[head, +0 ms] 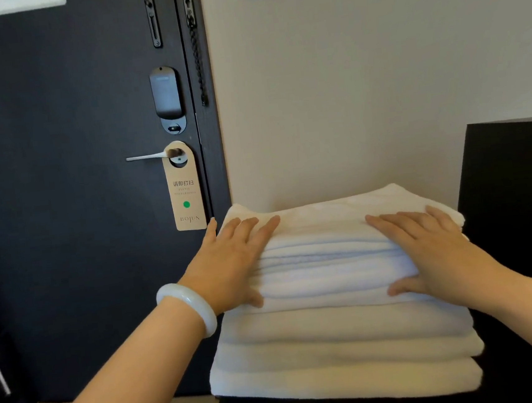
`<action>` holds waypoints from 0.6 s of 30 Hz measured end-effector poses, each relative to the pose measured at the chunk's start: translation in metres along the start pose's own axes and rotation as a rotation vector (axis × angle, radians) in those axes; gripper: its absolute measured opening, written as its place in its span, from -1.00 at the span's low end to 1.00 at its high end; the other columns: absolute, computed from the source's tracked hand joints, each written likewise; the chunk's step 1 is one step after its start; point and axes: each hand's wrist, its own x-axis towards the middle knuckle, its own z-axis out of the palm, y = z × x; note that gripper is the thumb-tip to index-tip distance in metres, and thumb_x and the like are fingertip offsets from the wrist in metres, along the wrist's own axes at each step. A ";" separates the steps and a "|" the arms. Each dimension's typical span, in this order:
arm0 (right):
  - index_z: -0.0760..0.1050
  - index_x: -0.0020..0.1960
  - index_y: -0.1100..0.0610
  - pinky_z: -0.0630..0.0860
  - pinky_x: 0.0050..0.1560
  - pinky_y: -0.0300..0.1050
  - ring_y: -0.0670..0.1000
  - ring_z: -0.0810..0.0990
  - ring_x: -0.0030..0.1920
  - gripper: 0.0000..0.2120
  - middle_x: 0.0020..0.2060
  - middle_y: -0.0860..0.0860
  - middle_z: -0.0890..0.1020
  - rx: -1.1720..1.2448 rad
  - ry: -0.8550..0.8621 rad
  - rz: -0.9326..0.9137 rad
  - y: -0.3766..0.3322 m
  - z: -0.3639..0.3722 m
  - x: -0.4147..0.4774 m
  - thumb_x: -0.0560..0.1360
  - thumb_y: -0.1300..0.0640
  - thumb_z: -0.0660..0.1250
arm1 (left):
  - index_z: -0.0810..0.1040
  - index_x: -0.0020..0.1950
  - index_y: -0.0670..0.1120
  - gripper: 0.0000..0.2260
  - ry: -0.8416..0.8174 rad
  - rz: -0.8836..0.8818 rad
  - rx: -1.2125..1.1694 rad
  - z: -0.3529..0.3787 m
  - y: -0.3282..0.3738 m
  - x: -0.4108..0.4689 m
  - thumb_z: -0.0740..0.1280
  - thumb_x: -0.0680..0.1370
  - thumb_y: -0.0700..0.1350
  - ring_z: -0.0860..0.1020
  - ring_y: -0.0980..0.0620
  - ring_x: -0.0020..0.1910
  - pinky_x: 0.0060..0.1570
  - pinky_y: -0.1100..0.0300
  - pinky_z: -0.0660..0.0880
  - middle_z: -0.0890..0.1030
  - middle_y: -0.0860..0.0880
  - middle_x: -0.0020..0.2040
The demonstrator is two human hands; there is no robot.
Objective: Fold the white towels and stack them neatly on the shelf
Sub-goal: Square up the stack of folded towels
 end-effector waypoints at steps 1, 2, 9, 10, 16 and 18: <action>-0.43 0.50 -0.22 -0.30 0.52 0.09 -0.02 -0.08 0.56 0.07 0.57 -0.14 -0.05 -0.001 -0.012 0.020 0.000 0.000 0.000 0.35 -0.48 0.27 | -0.31 0.55 0.16 0.12 0.018 -0.024 -0.001 0.000 -0.001 -0.002 0.51 0.34 0.23 -0.01 -0.05 0.55 0.52 -0.19 -0.06 0.01 0.02 0.57; -0.42 0.51 -0.21 -0.31 0.51 0.11 0.00 -0.07 0.56 0.09 0.57 -0.12 -0.04 -0.004 -0.011 0.035 -0.003 0.001 -0.001 0.34 -0.48 0.28 | -0.30 0.55 0.16 0.12 0.033 -0.056 -0.033 0.002 -0.003 -0.006 0.51 0.34 0.22 -0.02 -0.05 0.55 0.52 -0.17 -0.04 0.00 0.02 0.57; 0.24 0.52 0.12 0.07 0.39 0.26 0.12 0.48 0.34 0.23 0.32 0.09 0.52 -0.005 0.360 -0.177 -0.091 0.010 0.028 0.01 -0.37 0.58 | 0.03 0.52 0.24 -0.06 0.213 -0.560 -1.195 0.049 0.011 -0.053 0.57 0.36 -0.08 0.47 0.25 0.15 0.07 0.34 0.45 0.42 0.15 0.31; 0.25 0.52 0.12 0.09 0.38 0.26 0.12 0.51 0.31 0.22 0.30 0.08 0.53 0.002 0.385 -0.188 -0.107 0.009 0.035 0.00 -0.37 0.58 | 0.17 0.46 0.22 -0.20 0.215 -0.586 -1.249 0.057 0.015 -0.056 0.56 0.38 -0.08 0.51 0.27 0.09 -0.03 0.38 0.46 0.49 0.18 0.23; 0.28 0.49 0.12 0.30 0.31 0.31 0.19 0.56 0.19 0.26 0.24 0.13 0.56 0.002 0.465 -0.182 -0.157 0.011 0.059 -0.07 -0.37 0.60 | 0.51 0.27 -0.03 -0.60 0.265 -0.726 -1.641 0.069 0.017 -0.074 0.47 0.48 -0.27 0.64 0.10 0.10 0.16 0.10 0.56 0.68 0.04 0.10; 0.26 0.49 0.13 0.38 0.27 0.31 0.22 0.56 0.16 0.26 0.23 0.14 0.56 -0.016 0.481 -0.197 -0.169 0.011 0.064 -0.07 -0.36 0.61 | 0.54 0.26 -0.08 -0.65 0.272 -0.753 -1.708 0.069 0.016 -0.076 0.43 0.50 -0.28 0.64 0.03 0.11 0.23 -0.01 0.52 0.69 0.00 0.08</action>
